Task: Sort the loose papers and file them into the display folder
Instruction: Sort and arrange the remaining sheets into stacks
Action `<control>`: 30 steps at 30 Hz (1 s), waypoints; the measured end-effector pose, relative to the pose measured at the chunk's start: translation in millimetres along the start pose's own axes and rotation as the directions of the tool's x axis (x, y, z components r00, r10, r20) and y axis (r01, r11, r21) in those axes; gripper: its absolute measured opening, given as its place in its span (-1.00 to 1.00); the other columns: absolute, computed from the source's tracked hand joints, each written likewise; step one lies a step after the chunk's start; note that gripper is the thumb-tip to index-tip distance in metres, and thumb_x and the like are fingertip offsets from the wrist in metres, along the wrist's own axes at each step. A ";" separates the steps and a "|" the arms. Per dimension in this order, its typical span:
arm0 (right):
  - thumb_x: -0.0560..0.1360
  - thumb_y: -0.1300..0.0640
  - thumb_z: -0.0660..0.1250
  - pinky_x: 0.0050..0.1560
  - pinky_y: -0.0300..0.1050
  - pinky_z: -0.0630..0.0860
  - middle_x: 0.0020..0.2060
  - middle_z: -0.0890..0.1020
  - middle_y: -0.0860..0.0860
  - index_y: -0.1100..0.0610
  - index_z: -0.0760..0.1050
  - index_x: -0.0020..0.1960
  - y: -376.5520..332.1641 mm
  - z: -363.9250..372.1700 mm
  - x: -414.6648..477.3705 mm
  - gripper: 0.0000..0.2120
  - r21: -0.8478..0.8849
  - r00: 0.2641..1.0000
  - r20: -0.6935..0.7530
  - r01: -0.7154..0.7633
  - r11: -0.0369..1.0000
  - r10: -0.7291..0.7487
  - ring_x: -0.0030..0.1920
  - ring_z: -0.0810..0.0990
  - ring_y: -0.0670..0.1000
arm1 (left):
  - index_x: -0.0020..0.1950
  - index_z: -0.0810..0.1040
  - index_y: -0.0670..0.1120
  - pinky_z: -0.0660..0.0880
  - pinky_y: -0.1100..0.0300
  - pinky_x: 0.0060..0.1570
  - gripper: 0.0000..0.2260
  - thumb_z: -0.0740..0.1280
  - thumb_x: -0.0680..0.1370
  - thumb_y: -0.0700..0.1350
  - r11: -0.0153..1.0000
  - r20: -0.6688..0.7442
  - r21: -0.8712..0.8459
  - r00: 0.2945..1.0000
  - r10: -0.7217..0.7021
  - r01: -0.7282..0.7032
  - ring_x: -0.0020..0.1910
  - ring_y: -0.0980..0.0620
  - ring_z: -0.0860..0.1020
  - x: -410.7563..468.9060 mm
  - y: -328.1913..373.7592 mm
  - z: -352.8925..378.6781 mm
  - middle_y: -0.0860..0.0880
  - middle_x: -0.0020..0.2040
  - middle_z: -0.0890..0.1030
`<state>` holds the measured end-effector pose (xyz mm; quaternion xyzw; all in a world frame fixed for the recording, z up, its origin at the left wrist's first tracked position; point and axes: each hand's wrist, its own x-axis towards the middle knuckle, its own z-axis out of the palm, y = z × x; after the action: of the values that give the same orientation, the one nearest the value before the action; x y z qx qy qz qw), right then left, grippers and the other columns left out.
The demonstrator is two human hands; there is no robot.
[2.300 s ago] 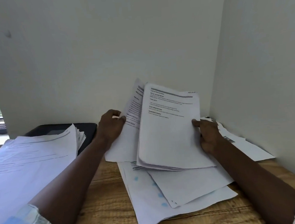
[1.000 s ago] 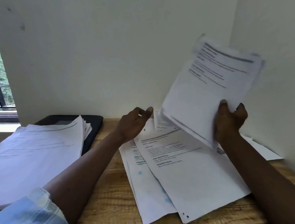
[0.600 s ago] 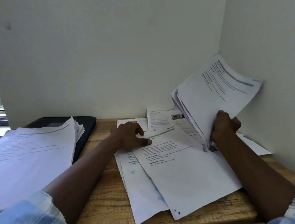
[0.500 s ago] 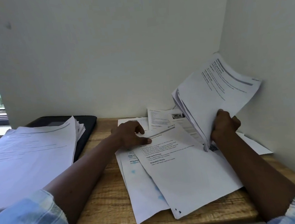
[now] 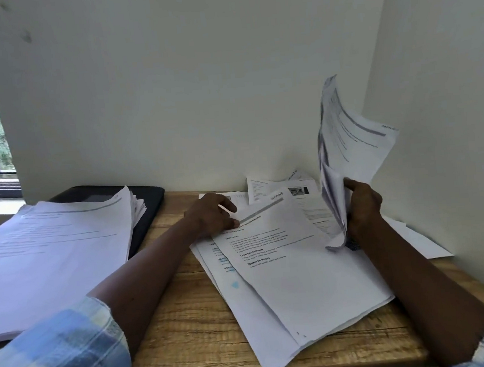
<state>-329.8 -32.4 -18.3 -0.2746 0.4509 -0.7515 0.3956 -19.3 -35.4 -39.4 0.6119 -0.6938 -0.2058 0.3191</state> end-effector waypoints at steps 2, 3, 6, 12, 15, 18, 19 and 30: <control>0.45 0.18 0.48 0.10 0.00 0.59 0.03 0.72 0.06 0.18 0.64 0.12 3.0 2.8 -2.1 -0.75 -0.039 0.996 0.064 0.067 0.997 -0.064 0.05 0.68 0.13 | -0.10 0.68 0.13 0.55 -0.07 0.23 -0.83 0.61 0.39 0.07 0.999 -0.042 0.042 0.999 0.031 -0.030 -0.10 0.11 0.61 2.8 -4.3 -0.4 0.18 -0.22 0.65; 0.48 0.19 0.47 0.10 -0.01 0.58 0.00 0.72 0.01 0.14 0.64 0.10 4.0 4.7 -5.3 -0.81 -0.064 0.990 0.105 0.107 0.992 -0.100 0.04 0.68 0.10 | -0.15 0.67 0.14 0.55 -0.08 0.22 -0.86 0.59 0.40 0.07 0.997 -0.061 0.058 0.997 0.046 -0.043 -0.13 0.12 0.59 3.2 -5.1 -1.0 0.19 -0.26 0.63; 0.54 0.13 0.44 0.16 0.06 0.61 -0.02 0.73 0.00 0.08 0.64 0.02 8.8 9.5 -14.8 -0.92 -0.155 0.956 0.216 0.236 0.959 -0.200 0.06 0.69 0.10 | -0.19 0.65 0.16 0.57 -0.06 0.13 -0.88 0.57 0.43 0.05 0.998 -0.116 0.027 0.991 0.067 -0.064 -0.22 0.12 0.56 3.7 -6.3 -4.8 0.18 -0.30 0.62; 0.57 0.12 0.41 0.12 0.04 0.62 -0.08 0.72 -0.08 0.04 0.62 0.07 8.9 15.1 -26.8 -0.91 -0.326 0.877 0.363 0.437 0.838 -0.316 -0.01 0.69 0.05 | -0.09 0.62 0.13 0.42 0.17 -0.09 -0.94 0.45 0.57 0.03 0.988 -0.274 -0.022 0.952 0.139 -0.150 -0.06 0.10 0.60 3.1 -5.0 -16.8 0.14 -0.12 0.66; 0.47 -0.06 0.38 0.06 0.17 0.63 -0.14 0.71 -0.05 0.02 0.61 -0.04 6.4 16.7 -33.7 -0.82 -0.419 0.833 0.421 0.529 0.738 -0.359 -0.07 0.69 0.08 | -0.02 0.62 0.03 0.38 0.20 -0.02 -0.96 0.42 0.60 -0.03 0.976 -0.371 -0.129 0.921 0.115 -0.174 -0.01 0.10 0.58 3.1 -3.8 -25.1 0.09 -0.03 0.66; 0.52 -0.04 0.39 -0.02 0.14 0.61 -0.18 0.70 -0.06 0.04 0.60 -0.07 7.2 16.8 -37.8 -0.85 -0.444 0.783 0.492 0.601 0.665 -0.380 -0.14 0.66 0.06 | 0.00 0.67 -0.01 0.50 0.17 -0.03 -0.95 0.46 0.57 -0.07 0.937 -0.438 -0.286 0.897 0.060 -0.202 -0.03 0.09 0.65 5.1 -4.9 -35.7 0.09 -0.03 0.71; 0.54 -0.02 0.39 -0.03 0.12 0.60 -0.17 0.70 -0.05 0.05 0.59 -0.06 8.1 17.2 -38.3 -0.87 -0.450 0.767 0.515 0.622 0.641 -0.383 -0.13 0.66 0.07 | 0.01 0.69 -0.03 0.52 0.17 -0.06 -0.94 0.46 0.55 -0.12 0.918 -0.443 -0.339 0.896 0.037 -0.205 -0.06 0.09 0.67 3.9 -4.5 -39.0 0.07 -0.05 0.72; 0.51 0.02 0.48 0.02 0.24 0.64 -0.12 0.74 0.09 0.11 0.65 -0.05 5.9 17.5 -41.0 -0.84 -0.352 0.856 0.495 0.358 0.865 -0.153 -0.16 0.67 0.09 | 0.04 0.70 -0.14 0.66 0.06 -0.15 -0.91 0.50 0.54 -0.22 0.507 -0.304 -0.837 0.946 -0.118 -0.206 -0.22 -0.08 0.66 -10.8 21.2 -51.6 -0.15 -0.13 0.72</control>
<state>-292.3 -7.5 -18.1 -0.5805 0.4600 -0.5949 0.3123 1.8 -15.9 9.5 0.3790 -0.4532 -0.4115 0.6940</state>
